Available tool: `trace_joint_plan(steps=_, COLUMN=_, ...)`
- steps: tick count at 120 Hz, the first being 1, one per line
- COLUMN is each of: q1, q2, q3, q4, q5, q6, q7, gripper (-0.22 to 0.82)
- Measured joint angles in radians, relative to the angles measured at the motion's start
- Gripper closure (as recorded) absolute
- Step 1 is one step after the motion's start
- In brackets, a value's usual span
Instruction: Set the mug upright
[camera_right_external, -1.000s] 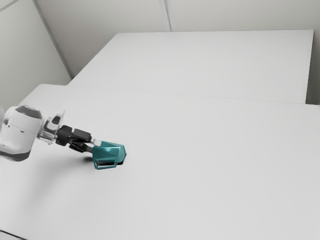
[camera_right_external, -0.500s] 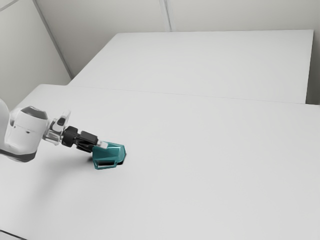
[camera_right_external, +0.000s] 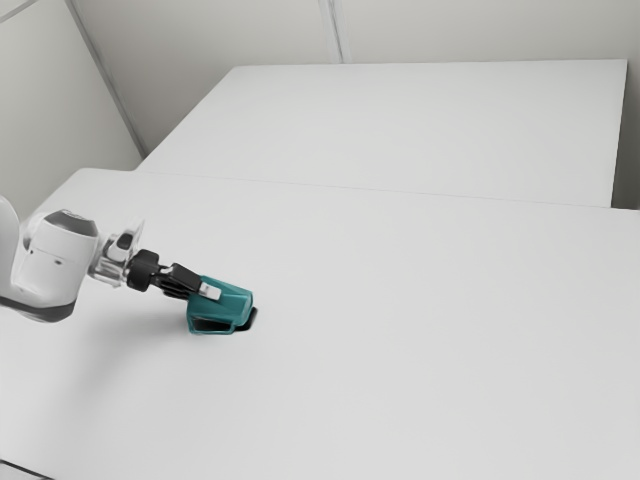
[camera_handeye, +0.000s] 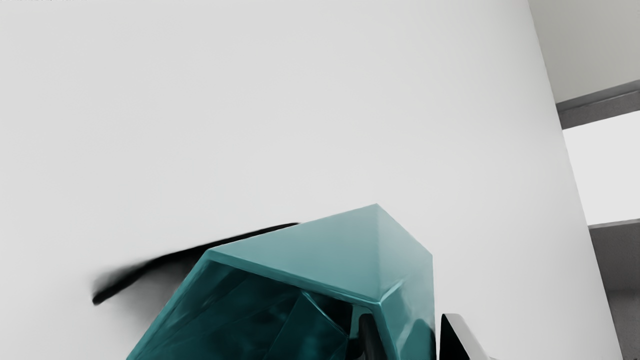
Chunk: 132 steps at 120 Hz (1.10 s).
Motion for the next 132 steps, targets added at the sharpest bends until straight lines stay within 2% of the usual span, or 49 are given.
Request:
trace_joint_plan(steps=27, q1=-0.012, q2=-0.020, q3=-0.001, q4=-0.001, q5=0.000, q6=0.000, q7=0.003, gripper=0.74)
trace_joint_plan(steps=60, q1=-0.048, q2=-0.097, q3=0.003, q4=0.000, q5=0.036, q6=-0.007, q7=-0.014, gripper=0.77)
trace_joint_plan(steps=94, q1=-0.083, q2=-0.193, q3=0.002, q4=0.025, q5=0.257, q6=0.003, q7=-0.096, gripper=0.78)
trace_joint_plan(steps=132, q1=-0.141, q2=-0.227, q3=0.007, q4=0.059, q5=0.556, q6=0.072, q7=-0.252, gripper=0.78)
